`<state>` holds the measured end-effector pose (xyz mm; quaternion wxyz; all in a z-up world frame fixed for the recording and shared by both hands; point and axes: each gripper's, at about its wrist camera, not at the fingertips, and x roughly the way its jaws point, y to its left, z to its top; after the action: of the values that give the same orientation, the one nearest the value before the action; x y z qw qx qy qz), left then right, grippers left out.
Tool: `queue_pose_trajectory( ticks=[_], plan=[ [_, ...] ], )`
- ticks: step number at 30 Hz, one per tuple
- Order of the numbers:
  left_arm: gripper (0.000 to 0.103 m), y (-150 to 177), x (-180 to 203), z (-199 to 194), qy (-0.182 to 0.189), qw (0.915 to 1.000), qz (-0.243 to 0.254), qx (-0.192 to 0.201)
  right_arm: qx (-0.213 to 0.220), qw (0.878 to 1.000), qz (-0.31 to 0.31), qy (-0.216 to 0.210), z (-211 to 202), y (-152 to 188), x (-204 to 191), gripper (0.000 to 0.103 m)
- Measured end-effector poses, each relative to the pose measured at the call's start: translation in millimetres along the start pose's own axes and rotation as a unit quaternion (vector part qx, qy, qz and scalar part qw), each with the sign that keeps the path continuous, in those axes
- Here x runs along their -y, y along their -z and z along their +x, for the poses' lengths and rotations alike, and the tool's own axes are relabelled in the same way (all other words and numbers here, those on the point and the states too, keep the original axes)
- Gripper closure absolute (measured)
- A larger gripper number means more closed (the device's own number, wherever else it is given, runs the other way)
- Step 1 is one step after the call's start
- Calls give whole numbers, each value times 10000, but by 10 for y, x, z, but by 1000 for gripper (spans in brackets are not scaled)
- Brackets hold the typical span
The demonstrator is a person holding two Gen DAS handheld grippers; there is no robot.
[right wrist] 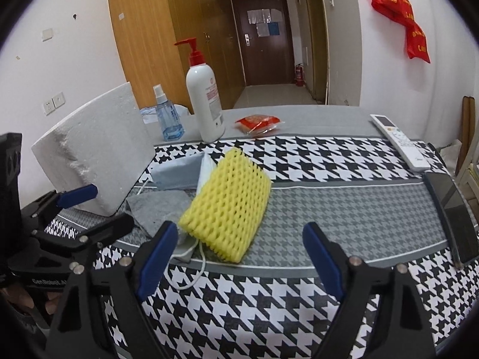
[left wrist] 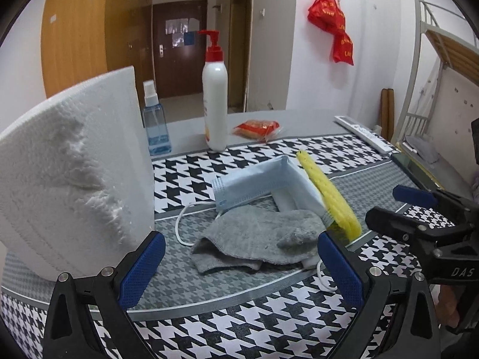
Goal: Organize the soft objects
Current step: 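Move both tools toward the grey cloth and yellow mesh sleeve, then close the left gripper on the grey cloth while the right gripper grasps the yellow mesh sleeve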
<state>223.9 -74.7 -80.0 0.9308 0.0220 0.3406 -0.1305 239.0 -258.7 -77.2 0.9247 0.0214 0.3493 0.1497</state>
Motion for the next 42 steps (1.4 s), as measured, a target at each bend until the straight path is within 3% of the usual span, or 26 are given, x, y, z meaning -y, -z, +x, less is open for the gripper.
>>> queue_pose_trajectory(
  ticks=[14,19,26,32,35,39,42],
  plan=[
    [6,-54,4,289,35,9992,-96,-380,-74,9999,-91,-25,138,-88,5,14],
    [21,-57,-40,409,70,9979,-210,-606,-143,9998,-113,-39,207,-104,15,14],
    [23,-79,8,482,-22,9980,-71,-635,-230,9996,-96,-89,295,-126,31,14],
    [50,-40,46,569,-17,9965,72,-833,-252,9995,-74,-149,327,-133,42,14],
    [58,-31,60,539,-6,9969,128,-776,-290,9995,-46,-148,349,-126,56,14],
    [78,-21,52,506,22,9973,109,-731,-341,9993,-31,-130,388,-134,86,15],
    [81,-16,44,466,164,9974,61,-695,-424,9990,-31,-161,428,-133,101,26]
  ],
)
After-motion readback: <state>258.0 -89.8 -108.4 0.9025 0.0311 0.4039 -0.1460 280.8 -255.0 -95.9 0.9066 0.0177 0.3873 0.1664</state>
